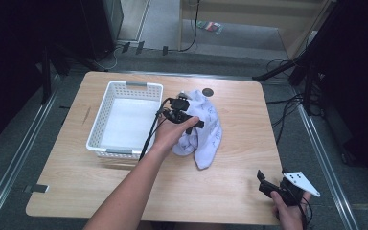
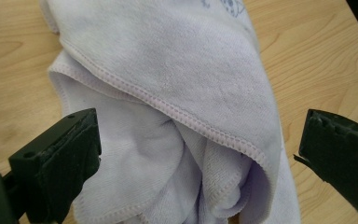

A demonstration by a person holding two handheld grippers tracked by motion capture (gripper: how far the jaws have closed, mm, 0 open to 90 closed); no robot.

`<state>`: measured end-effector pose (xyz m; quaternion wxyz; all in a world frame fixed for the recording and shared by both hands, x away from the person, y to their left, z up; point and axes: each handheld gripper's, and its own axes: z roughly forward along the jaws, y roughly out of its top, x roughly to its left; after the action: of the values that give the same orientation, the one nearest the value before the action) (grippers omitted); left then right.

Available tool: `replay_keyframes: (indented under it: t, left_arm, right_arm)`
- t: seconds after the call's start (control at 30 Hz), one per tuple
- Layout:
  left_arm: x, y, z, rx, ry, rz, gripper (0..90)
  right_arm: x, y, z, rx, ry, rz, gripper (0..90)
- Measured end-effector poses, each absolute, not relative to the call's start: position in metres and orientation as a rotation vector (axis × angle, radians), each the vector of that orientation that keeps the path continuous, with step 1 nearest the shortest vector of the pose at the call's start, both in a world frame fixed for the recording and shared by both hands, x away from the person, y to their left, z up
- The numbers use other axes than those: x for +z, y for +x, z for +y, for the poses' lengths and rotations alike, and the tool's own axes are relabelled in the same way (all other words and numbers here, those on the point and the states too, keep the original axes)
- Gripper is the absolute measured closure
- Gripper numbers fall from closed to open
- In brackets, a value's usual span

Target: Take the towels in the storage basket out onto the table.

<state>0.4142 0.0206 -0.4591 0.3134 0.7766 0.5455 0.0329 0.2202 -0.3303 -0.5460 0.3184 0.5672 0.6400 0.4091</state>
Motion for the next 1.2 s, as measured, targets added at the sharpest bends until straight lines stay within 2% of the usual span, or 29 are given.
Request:
replay_keyframes:
  t: [0.2,0.5,1.2]
  left_arm:
    - [-0.446,0.411,0.038,0.169,2.037,1.429,0.0]
    - [-0.429,0.408,0.073,0.225,2.02,1.425,0.0]
    - [-0.418,0.4,0.151,0.296,1.949,1.495,0.0]
  right_arm:
    - [-0.546,0.22,-0.33,1.072,1.486,1.688,7.9]
    - [-0.546,0.22,-0.329,1.066,1.484,1.691,7.9]
    - [-0.546,0.221,-0.329,1.063,1.488,1.692,7.9]
